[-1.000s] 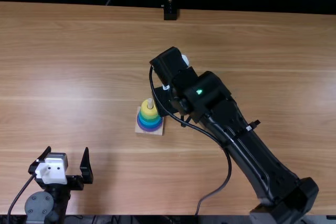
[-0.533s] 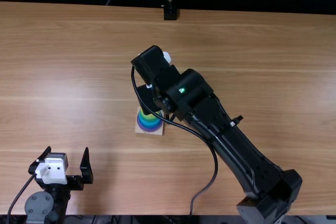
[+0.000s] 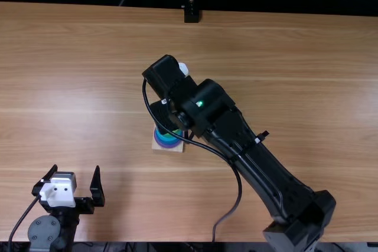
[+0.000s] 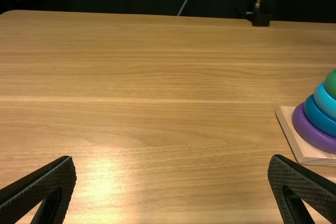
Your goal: Build the Hanoi tower: stack the rings onto the peg from bottom to top in this color order: purple, dark blue, light blue, dark green, light green, yellow, orange.
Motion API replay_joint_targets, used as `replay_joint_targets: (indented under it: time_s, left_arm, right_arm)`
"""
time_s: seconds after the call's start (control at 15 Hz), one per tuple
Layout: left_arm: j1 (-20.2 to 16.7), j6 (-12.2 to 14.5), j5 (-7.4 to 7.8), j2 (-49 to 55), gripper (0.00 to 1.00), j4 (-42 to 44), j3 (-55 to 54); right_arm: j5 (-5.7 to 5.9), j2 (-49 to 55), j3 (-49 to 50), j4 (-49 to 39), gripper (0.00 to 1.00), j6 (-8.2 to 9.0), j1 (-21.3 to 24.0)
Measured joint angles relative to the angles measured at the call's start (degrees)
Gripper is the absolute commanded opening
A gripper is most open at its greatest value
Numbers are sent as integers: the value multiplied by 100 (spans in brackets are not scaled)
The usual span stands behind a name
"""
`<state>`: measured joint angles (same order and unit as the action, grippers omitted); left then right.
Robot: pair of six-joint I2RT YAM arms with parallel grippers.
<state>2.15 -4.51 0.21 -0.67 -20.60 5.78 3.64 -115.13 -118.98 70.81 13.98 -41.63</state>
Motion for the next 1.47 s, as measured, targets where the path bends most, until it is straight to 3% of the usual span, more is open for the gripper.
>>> replay_joint_targets:
  time_s: [0.6, 0.93, 1.47]
  left_arm:
    - [0, 4, 2, 0, 100, -2, 0]
    - [0, 2, 4, 0, 100, 0, 0]
    - [-2, 2, 0, 0, 100, -2, 0]
  right_arm:
    - [17, -247, -146, 33, 1, -61, 0]
    - [20, -299, -1075, 459, 1, -61, 0]
    - [24, -640, -1163, 374, 1, -63, 0]
